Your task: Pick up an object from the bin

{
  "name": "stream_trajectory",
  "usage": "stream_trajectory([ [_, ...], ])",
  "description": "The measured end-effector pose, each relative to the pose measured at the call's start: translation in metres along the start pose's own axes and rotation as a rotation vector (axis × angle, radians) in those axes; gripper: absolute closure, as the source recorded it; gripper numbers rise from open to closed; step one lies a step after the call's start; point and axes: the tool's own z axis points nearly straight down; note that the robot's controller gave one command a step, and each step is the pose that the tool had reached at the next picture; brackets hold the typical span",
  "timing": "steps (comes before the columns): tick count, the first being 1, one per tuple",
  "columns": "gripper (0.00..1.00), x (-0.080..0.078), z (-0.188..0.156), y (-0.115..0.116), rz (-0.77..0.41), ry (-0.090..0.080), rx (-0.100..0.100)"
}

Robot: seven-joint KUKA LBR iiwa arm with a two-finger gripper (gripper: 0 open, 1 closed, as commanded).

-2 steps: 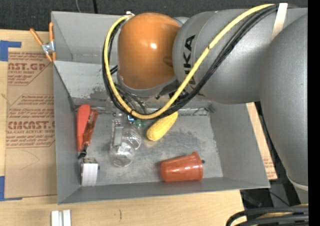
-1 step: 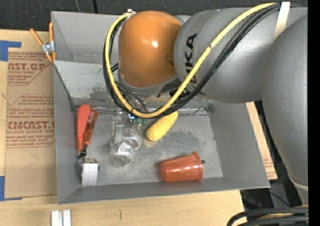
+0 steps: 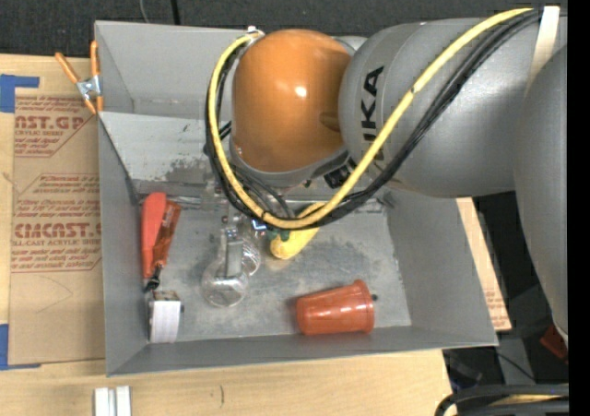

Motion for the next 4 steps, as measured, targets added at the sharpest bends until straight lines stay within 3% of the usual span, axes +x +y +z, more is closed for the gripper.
stream_trajectory([
  [1,0.0,0.029,0.01,-0.012,-0.313,-0.006,0.0],
  [2,0.0,0.038,0.036,-0.036,-0.261,-0.003,-0.001],
  [3,0.0,0.027,0.085,-0.056,-0.314,-0.008,-0.001],
  [4,1.0,0.026,0.162,-0.062,-0.245,-0.005,-0.004],
])
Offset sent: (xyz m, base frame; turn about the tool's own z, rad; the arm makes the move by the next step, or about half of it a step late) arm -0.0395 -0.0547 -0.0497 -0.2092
